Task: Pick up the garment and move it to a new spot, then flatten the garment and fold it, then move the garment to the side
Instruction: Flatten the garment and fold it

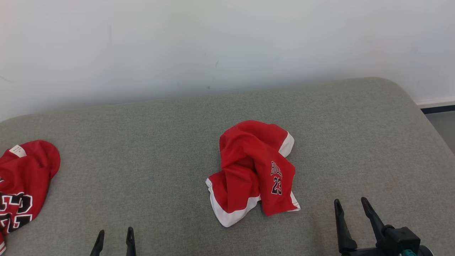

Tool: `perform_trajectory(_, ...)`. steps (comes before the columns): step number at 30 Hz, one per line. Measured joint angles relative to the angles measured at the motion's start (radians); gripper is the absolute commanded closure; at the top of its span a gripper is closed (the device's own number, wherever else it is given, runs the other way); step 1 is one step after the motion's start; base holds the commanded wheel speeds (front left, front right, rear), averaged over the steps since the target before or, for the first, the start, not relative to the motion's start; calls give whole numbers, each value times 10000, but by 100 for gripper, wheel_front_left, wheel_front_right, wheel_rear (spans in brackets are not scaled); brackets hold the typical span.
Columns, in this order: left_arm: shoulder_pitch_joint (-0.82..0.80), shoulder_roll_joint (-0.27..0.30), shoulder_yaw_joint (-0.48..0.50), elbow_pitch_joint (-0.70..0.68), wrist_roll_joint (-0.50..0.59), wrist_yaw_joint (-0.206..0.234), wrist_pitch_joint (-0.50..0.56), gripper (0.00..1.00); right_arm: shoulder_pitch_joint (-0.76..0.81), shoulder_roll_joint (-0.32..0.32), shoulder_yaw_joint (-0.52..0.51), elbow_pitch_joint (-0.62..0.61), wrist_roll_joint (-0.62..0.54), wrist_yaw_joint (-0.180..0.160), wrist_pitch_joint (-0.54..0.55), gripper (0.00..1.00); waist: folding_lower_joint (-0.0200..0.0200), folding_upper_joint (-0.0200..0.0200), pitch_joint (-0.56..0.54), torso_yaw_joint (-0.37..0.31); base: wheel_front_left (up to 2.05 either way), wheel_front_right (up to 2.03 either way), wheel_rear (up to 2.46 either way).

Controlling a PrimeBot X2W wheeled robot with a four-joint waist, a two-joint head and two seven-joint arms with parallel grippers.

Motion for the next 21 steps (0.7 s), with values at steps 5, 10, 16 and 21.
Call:
perform_trajectory(5, -7, -4, 8, -35, 35, 0, 0, 0, -12, 8, 111, -23, 17, 0, 17, 0, 0, 0, 6, -78, 0, 0, 0)
perform_trajectory(10, -295, 71, -19, -113, 201, -33, 0, 0, -67, 15, 222, -84, 19, 0, 21, 0, 0, 0, 25, -316, 0, 0, 0)
perform_trajectory(16, -1213, 395, -531, 729, 203, -301, 763, 0, -107, 17, 535, -186, 63, 0, 111, 0, 0, 0, 57, -801, 0, 0, 0)
perform_trajectory(21, -2756, 748, -1030, 1858, -31, -458, 2222, 0, -233, -8, 798, -265, 98, 0, 186, 0, 0, 0, 138, -1334, 0, 0, 0)
